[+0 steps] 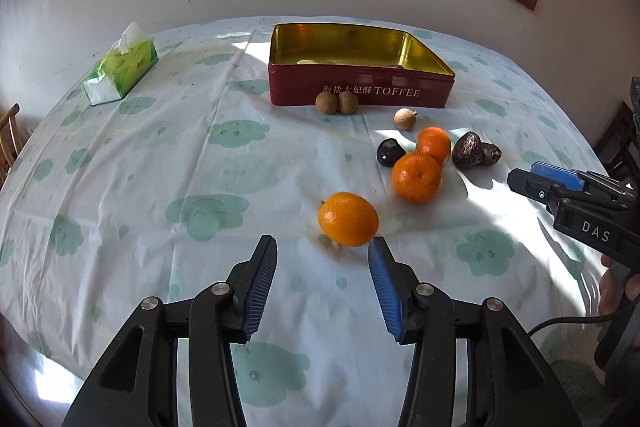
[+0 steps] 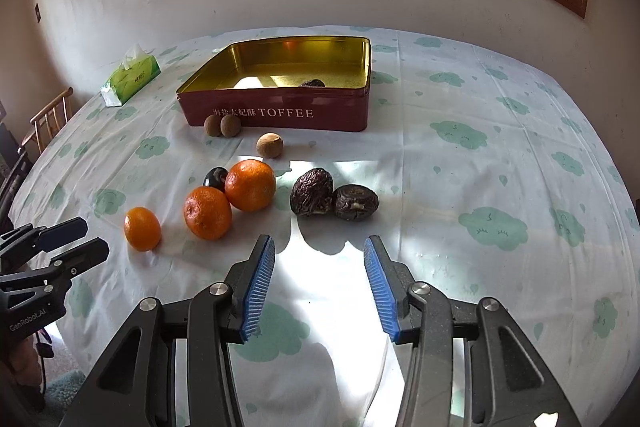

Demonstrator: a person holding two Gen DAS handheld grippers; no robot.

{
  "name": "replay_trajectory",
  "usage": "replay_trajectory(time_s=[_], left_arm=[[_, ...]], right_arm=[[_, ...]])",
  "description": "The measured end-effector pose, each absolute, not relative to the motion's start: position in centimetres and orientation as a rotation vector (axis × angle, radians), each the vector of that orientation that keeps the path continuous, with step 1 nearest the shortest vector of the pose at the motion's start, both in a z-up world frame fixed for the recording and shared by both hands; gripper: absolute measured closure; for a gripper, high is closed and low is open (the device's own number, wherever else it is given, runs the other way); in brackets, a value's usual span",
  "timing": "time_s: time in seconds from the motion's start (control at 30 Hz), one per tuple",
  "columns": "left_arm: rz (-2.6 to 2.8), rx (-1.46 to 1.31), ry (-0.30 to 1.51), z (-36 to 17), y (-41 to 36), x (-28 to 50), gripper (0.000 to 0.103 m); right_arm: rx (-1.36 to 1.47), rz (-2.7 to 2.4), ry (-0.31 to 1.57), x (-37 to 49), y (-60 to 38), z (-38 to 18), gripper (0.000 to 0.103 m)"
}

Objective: Organize fruits
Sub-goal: 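Move both tools back toward the remaining fruits, then grasp an orange tangerine with the left tool while the right tool grasps another dark fruit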

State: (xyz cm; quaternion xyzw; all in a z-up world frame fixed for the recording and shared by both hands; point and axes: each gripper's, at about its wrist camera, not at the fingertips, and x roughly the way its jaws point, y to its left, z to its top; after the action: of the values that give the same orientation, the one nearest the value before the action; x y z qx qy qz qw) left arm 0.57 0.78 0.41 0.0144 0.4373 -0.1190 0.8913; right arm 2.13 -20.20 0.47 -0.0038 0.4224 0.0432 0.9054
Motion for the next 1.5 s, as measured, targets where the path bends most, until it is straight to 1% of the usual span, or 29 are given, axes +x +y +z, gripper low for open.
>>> replay_trajectory(time_s=[0.63,1.5], left_arm=[[-0.265,0.079,0.934,-1.3,-1.4,1.4,0.053],[-0.244,0.076,0.950,-2.9,-1.8,3.9,0.053]], right_arm=[[0.053,0.081,0.916,1.8,-21.8,-1.5,0.059],[0.026,0.074,0.950,5.5,-22.5,-2.9,0.059]])
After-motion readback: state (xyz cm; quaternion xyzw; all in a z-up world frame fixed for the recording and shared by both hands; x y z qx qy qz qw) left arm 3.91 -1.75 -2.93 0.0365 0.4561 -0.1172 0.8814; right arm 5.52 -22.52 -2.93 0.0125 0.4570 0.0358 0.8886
